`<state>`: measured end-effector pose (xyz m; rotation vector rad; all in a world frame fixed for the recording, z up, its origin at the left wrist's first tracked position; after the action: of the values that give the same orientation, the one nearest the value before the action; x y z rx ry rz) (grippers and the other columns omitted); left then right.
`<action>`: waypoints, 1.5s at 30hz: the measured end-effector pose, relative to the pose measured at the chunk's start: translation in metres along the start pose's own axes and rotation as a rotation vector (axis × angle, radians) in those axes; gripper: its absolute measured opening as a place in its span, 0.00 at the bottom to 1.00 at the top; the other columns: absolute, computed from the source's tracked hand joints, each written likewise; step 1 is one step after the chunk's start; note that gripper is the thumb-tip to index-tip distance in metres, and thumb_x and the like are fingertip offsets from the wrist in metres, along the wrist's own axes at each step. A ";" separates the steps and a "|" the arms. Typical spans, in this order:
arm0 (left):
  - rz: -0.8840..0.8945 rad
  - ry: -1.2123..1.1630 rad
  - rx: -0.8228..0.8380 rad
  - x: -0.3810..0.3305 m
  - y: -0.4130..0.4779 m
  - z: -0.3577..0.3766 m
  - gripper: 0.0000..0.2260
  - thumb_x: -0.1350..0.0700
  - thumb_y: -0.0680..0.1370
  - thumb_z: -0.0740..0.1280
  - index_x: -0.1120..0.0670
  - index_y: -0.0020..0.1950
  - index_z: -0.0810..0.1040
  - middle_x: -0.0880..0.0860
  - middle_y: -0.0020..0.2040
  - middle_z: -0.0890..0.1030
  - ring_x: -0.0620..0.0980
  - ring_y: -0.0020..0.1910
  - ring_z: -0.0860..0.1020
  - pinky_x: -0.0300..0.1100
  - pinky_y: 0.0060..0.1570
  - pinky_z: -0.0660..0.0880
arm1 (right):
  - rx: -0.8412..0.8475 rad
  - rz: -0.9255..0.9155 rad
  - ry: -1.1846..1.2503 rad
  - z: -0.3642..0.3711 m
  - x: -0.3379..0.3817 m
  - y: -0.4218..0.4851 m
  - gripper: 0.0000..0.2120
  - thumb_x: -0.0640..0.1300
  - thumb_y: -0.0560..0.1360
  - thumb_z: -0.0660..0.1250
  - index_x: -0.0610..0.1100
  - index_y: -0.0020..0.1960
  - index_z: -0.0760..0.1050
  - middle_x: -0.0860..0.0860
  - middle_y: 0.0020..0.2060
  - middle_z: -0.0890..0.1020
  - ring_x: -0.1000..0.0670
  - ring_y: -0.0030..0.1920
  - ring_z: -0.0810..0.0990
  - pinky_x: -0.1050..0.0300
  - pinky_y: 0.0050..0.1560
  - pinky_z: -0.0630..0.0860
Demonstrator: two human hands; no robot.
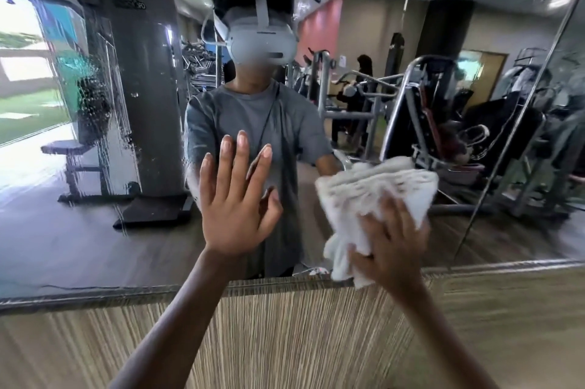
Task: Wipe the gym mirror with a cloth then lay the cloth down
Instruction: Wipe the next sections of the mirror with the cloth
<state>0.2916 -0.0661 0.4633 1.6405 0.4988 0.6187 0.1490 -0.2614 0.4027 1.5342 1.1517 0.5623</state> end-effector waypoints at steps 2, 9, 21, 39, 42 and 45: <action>-0.009 0.005 -0.001 0.000 0.001 0.001 0.26 0.49 0.79 0.61 0.56 0.77 0.69 0.63 0.77 0.65 0.63 0.77 0.63 0.60 0.77 0.55 | -0.068 0.302 0.034 -0.008 -0.028 0.021 0.28 0.60 0.73 0.62 0.45 0.68 0.70 0.40 0.74 0.66 0.40 0.72 0.65 0.34 0.64 0.66; 0.016 0.007 -0.002 0.000 0.000 0.000 0.26 0.49 0.79 0.62 0.56 0.77 0.68 0.62 0.77 0.65 0.63 0.77 0.62 0.60 0.76 0.56 | -0.208 0.594 0.161 -0.009 0.036 0.054 0.31 0.58 0.77 0.58 0.45 0.76 0.62 0.39 0.76 0.62 0.41 0.77 0.59 0.34 0.68 0.56; 0.008 -0.002 -0.008 -0.001 0.001 -0.001 0.25 0.50 0.80 0.61 0.56 0.76 0.69 0.62 0.77 0.64 0.64 0.76 0.63 0.61 0.76 0.58 | -0.180 0.662 0.070 -0.012 -0.018 0.034 0.33 0.59 0.75 0.59 0.44 0.75 0.61 0.37 0.75 0.63 0.40 0.75 0.59 0.32 0.68 0.58; 0.018 -0.015 -0.027 0.000 -0.002 -0.002 0.26 0.52 0.79 0.63 0.56 0.76 0.69 0.62 0.77 0.64 0.63 0.77 0.62 0.58 0.77 0.54 | -0.193 0.557 0.120 -0.020 0.010 0.075 0.32 0.58 0.76 0.59 0.46 0.76 0.61 0.38 0.76 0.63 0.42 0.76 0.58 0.34 0.69 0.56; 0.017 -0.014 -0.021 0.000 -0.002 -0.002 0.26 0.51 0.78 0.62 0.56 0.77 0.69 0.62 0.76 0.65 0.61 0.78 0.60 0.58 0.77 0.55 | -0.120 0.253 0.095 -0.010 0.063 0.067 0.32 0.60 0.77 0.55 0.49 0.78 0.60 0.41 0.76 0.64 0.44 0.77 0.59 0.38 0.65 0.59; 0.022 -0.032 -0.012 0.001 -0.001 -0.003 0.25 0.49 0.80 0.58 0.56 0.76 0.70 0.63 0.76 0.65 0.61 0.79 0.60 0.58 0.77 0.55 | 0.000 -0.142 0.008 0.006 0.073 0.017 0.31 0.63 0.78 0.52 0.53 0.78 0.60 0.48 0.80 0.57 0.47 0.79 0.56 0.36 0.62 0.64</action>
<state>0.2906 -0.0633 0.4628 1.6436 0.4533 0.6096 0.1911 -0.1992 0.4006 1.4381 1.2557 0.4728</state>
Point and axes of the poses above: each hand's wrist, its own y-axis towards the middle knuckle, its own z-axis out of the palm, x = y × z, the point moved 8 cm from there along y, towards the middle knuckle
